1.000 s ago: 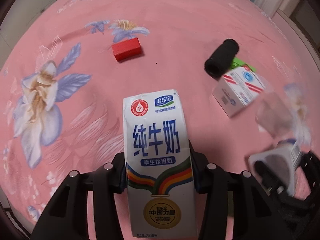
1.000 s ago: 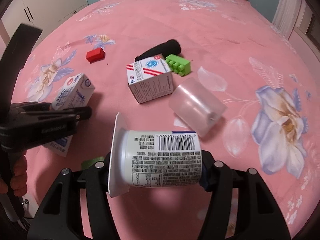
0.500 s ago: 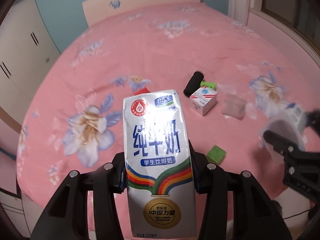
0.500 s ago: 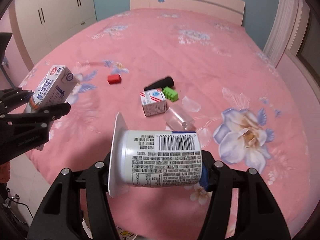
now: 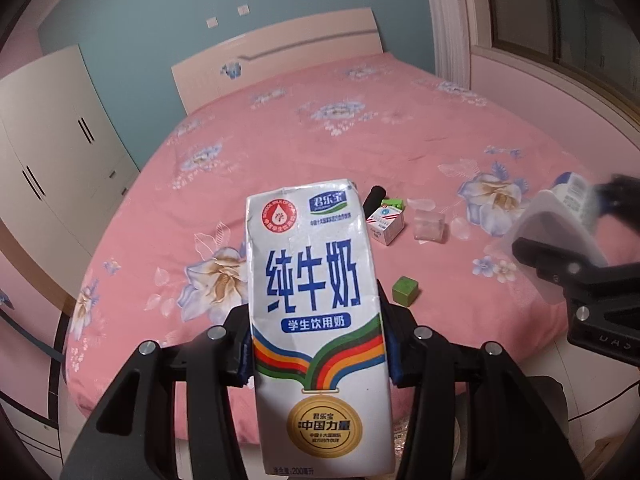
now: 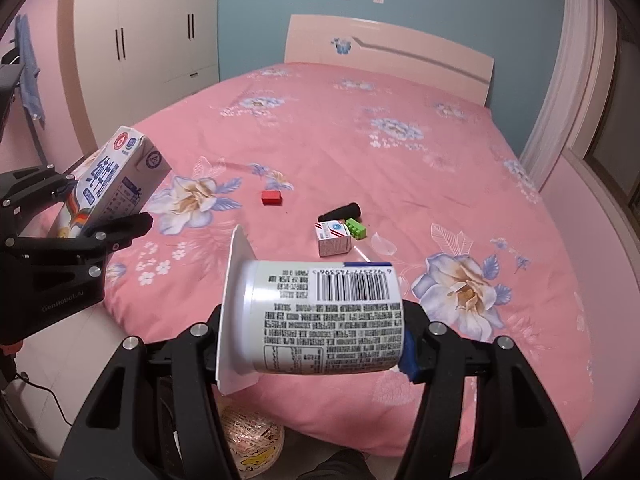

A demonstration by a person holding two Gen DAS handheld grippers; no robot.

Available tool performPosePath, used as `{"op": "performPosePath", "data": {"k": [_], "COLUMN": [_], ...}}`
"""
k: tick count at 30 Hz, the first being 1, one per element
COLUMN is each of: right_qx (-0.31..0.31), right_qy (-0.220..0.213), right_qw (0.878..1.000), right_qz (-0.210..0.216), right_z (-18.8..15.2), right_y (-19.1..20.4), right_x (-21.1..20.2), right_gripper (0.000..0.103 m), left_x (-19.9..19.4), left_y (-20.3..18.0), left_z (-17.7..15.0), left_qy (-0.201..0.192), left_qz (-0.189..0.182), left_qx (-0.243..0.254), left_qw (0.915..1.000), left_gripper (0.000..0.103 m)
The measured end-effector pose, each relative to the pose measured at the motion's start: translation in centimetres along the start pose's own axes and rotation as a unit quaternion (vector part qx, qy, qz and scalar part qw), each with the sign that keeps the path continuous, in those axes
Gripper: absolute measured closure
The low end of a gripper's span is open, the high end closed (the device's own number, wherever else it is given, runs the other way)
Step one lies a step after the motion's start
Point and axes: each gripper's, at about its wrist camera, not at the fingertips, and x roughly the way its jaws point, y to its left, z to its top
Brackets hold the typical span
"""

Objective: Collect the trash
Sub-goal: 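Lift the carton and yogurt cup and carry both toward the wastebasket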

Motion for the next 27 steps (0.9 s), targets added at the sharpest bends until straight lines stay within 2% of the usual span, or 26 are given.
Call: {"op": "performPosePath", "data": {"k": [6,14,22,27], "right_qx": [-0.016,-0.026,-0.024,-0.023], "right_qy": [-0.017,-0.018,-0.004,0.013], "right_qw": [1.000,0.999,1.000,0.999], "right_qz": [0.000,0.012,0.019,0.028], "right_z": [-1.3,-3.5,-5.9,-7.4], "right_y": [1.3,2.4,3.1,3.6], "right_x": [-3.3,-5.2,-5.0,-3.8], "right_gripper": [0.043,0.043,0.043,0.043], "left_x": [-3.9,-6.5,-6.5,-5.1], "left_y": [-0.5,-1.1,-1.3,-1.3], "left_z": [-1.6,-4.2,-6.9,-8.9], "left_qy": [-0.028,-0.041,-0.035,-0.016], "left_qz": [0.014,0.017,0.010,0.000], "left_qx": [0.016,0.033,0.042,0.040], "left_qw": [0.9994,0.9985,0.9984,0.9991], "left_gripper": [0.053,0.053,0.053,0.053]}}
